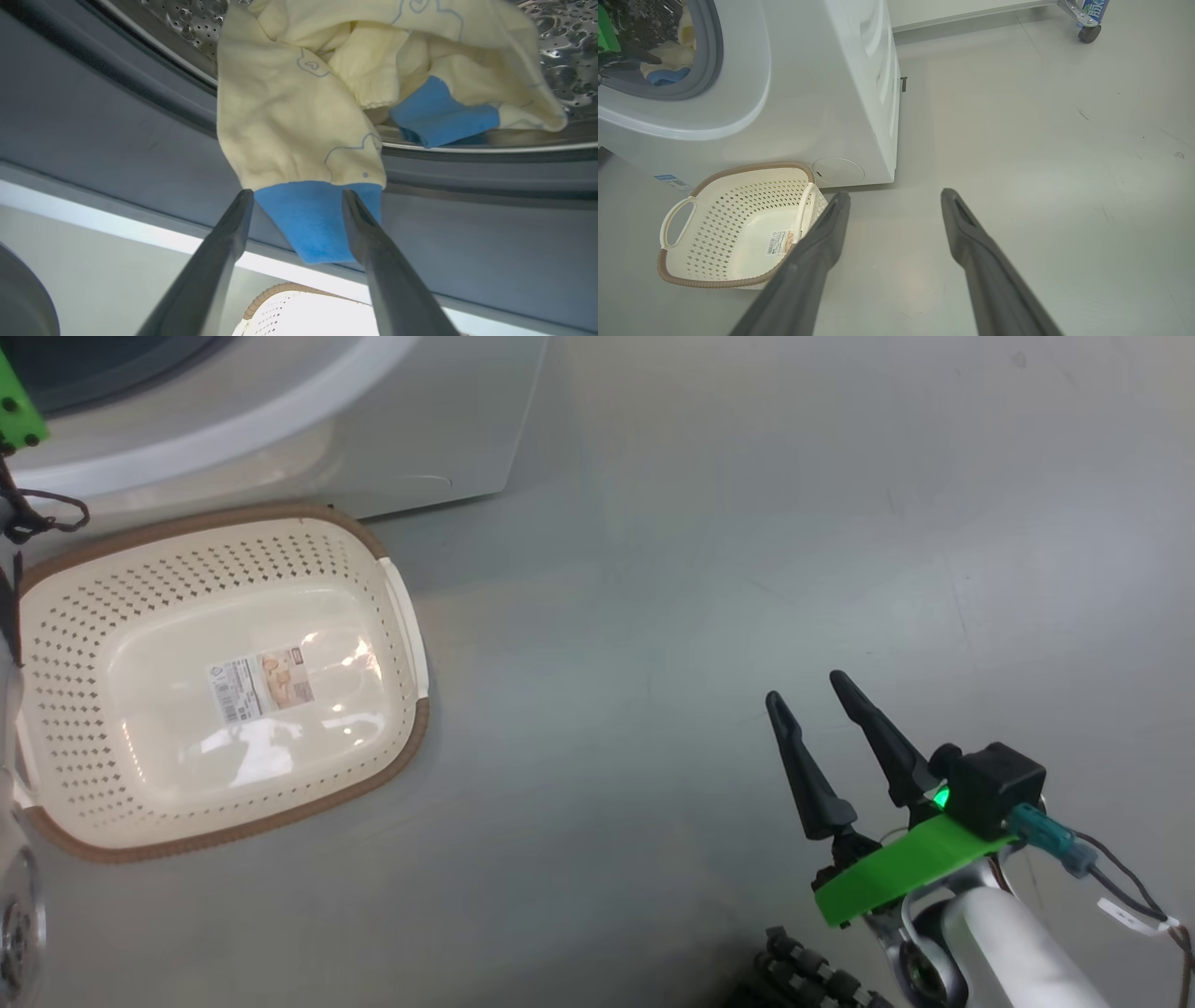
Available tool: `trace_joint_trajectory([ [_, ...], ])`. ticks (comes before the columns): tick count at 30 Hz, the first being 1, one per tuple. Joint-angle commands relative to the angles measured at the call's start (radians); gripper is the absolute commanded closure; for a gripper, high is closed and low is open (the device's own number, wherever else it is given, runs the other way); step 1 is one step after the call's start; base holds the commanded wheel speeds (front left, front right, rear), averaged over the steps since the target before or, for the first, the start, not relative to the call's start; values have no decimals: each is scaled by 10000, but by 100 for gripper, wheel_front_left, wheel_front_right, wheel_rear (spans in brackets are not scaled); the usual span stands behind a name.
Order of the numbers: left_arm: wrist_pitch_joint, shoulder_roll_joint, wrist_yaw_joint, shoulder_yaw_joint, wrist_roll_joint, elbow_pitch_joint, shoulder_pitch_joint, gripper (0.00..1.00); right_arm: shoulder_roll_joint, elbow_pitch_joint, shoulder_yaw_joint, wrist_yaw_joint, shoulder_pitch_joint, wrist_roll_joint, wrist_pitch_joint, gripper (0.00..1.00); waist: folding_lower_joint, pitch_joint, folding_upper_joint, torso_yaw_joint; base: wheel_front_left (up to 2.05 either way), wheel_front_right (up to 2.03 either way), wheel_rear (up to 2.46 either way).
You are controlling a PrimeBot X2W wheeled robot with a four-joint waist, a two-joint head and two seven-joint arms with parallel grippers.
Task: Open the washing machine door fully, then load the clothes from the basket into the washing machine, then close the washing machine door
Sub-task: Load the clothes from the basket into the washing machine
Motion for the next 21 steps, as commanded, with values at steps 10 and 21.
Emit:
trace_joint_trajectory([
  [10, 23, 498, 156, -218, 83, 112, -816, 0, -30, -362, 143, -29, 138, 52, -65, 0, 0, 365, 0, -49, 0, 0, 0],
  [21, 46, 620, 205, -467, 93, 395, -1051, 0, 31, -397, 141, -29, 61, 72, -65, 0, 0, 579, 0, -69, 0, 0, 0],
])
